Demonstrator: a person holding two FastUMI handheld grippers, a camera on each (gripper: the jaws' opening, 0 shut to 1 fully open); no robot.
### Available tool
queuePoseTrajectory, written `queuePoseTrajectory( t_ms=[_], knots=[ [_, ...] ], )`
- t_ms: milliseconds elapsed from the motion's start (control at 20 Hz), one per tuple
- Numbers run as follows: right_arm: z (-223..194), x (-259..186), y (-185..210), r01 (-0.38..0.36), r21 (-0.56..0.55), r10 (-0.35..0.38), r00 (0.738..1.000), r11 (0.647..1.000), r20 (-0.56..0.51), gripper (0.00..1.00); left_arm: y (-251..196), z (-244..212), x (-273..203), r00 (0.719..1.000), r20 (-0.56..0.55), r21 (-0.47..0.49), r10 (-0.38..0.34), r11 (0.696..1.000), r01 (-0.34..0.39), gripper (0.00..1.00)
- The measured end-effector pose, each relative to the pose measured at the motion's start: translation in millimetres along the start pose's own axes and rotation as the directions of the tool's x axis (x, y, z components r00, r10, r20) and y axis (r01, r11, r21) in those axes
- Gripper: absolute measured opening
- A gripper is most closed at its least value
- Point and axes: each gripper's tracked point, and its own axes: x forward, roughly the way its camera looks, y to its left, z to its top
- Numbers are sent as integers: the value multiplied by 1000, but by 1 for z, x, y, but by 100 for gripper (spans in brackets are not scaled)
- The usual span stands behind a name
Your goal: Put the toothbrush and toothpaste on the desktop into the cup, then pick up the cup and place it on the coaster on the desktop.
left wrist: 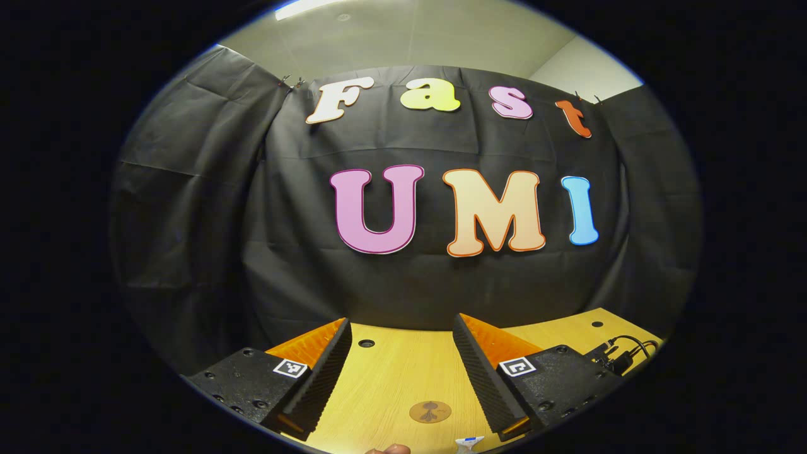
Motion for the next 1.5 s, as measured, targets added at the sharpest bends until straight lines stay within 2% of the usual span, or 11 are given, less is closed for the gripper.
queuePoseTrajectory(
  t_ms=[100, 200, 250, 300, 350, 400, 450, 750, 1000, 1250, 1500],
  knots=[
    [0, 0, 0, -3, -13, 3, 1000, 1000, -19, 80, -3, -5, 0, 1000, -9, 15, -9, 1000, 10, 94],
    [2, 1, 1, -12, -19, 12, 1000, 1000, -23, 70, -7, -10, 0, 1000, -19, 23, -22, 1000, 22, 94],
    [2, 2, 3, -22, -5, 22, 999, 1000, -25, 46, -9, -13, 1, 999, -25, 24, -27, 999, 28, 94],
    [1, 1, 3, -27, 13, 27, 999, 1000, -27, 35, -12, -18, 0, 999, -35, 25, -37, 999, 38, 94],
    [2, -1, 2, -34, 7, 34, 999, 999, -33, 17, -15, -24, 0, 998, -50, 24, -48, 998, 50, 94],
    [2, -1, 1, -40, 15, 41, 999, 999, -32, 17, -19, -32, 0, 996, -67, 23, -62, 998, 64, 94],
    [1, -3, 1, -50, 14, 51, 998, 999, -38, 10, -26, -40, 0, 993, -85, 18, -84, 996, 86, 94],
    [4, -2, 0, -43, -21, 43, 999, 999, -10, 10, -50, -96, -8, 959, -231, 16, -167, 984, 175, 94],
    [4, -2, 1, -58, -7, 58, 998, 998, -2, 10, -60, -137, -15, 924, -330, 27, -195, 976, 216, 94],
    [5, -3, 1, -54, -22, 54, 998, 998, 11, 10, -77, -186, -31, 857, -453, -7, -245, 963, 271, 94],
    [5, -3, 1, -63, -20, 63, 998, 998, 19, 10, -86, -229, -50, 786, -565, -17, -251, 956, 293, 95]
  ],
)
